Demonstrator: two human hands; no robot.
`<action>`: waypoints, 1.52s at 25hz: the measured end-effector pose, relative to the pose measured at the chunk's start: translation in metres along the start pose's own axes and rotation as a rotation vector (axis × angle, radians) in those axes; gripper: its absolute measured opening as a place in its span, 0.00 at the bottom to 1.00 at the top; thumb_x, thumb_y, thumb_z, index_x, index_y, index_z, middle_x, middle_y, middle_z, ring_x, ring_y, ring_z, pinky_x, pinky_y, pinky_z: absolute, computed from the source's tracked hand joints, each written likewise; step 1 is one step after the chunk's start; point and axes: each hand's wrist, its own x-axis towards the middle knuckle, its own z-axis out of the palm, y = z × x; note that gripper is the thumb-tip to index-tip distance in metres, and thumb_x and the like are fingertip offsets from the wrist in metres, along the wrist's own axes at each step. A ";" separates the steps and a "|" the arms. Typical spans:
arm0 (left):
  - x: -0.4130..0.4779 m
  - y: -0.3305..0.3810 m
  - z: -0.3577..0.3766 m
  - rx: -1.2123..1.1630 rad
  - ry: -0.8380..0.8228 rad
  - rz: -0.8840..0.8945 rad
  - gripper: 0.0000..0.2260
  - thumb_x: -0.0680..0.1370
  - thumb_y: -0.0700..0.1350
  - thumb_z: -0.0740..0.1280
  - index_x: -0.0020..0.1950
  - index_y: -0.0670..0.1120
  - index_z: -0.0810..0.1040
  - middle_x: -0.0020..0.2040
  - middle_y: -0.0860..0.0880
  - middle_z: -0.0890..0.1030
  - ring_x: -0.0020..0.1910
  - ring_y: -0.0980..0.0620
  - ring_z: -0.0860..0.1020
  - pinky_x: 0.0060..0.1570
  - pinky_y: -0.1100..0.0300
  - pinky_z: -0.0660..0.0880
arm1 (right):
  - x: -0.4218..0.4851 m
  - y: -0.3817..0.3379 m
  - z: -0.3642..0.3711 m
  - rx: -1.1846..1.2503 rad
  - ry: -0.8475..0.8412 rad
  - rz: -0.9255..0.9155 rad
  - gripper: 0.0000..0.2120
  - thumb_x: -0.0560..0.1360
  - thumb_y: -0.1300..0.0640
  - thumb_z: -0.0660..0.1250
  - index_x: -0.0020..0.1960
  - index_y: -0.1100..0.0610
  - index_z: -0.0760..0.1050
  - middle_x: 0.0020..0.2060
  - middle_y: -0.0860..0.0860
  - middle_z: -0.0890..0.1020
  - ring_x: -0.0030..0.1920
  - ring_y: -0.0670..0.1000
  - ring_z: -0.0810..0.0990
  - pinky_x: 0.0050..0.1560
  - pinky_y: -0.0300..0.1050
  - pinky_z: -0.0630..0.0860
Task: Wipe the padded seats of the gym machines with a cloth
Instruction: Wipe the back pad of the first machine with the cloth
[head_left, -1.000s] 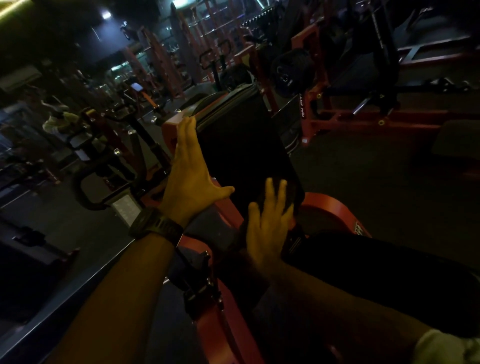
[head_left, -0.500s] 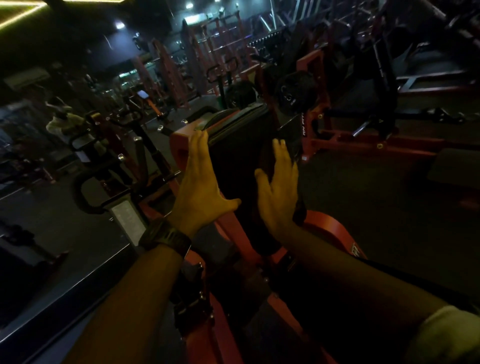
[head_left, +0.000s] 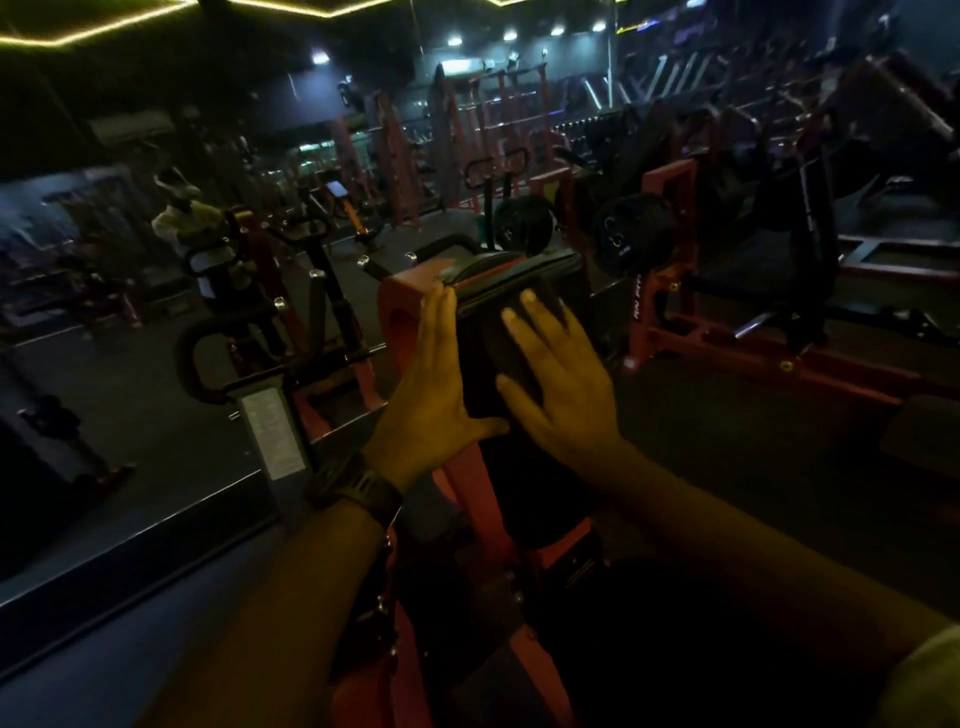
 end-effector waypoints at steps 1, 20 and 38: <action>0.000 0.001 0.001 -0.009 0.010 -0.021 0.63 0.67 0.54 0.82 0.78 0.55 0.30 0.75 0.65 0.26 0.80 0.56 0.33 0.78 0.39 0.57 | 0.012 0.010 -0.004 0.035 0.019 0.083 0.28 0.80 0.51 0.65 0.78 0.56 0.65 0.78 0.55 0.64 0.79 0.58 0.61 0.79 0.48 0.54; -0.004 0.011 0.011 -0.120 0.128 -0.084 0.55 0.75 0.55 0.76 0.80 0.54 0.31 0.82 0.54 0.35 0.81 0.55 0.42 0.79 0.49 0.57 | 0.118 -0.026 -0.026 -0.093 -0.320 0.033 0.23 0.74 0.43 0.56 0.61 0.50 0.81 0.54 0.49 0.84 0.53 0.52 0.80 0.52 0.49 0.76; 0.003 0.006 0.027 -0.114 0.344 -0.058 0.43 0.78 0.55 0.68 0.83 0.53 0.43 0.84 0.51 0.49 0.82 0.53 0.52 0.76 0.48 0.65 | 0.098 -0.019 -0.024 -0.119 -0.290 0.001 0.22 0.74 0.45 0.57 0.63 0.48 0.79 0.59 0.48 0.81 0.60 0.55 0.76 0.59 0.50 0.69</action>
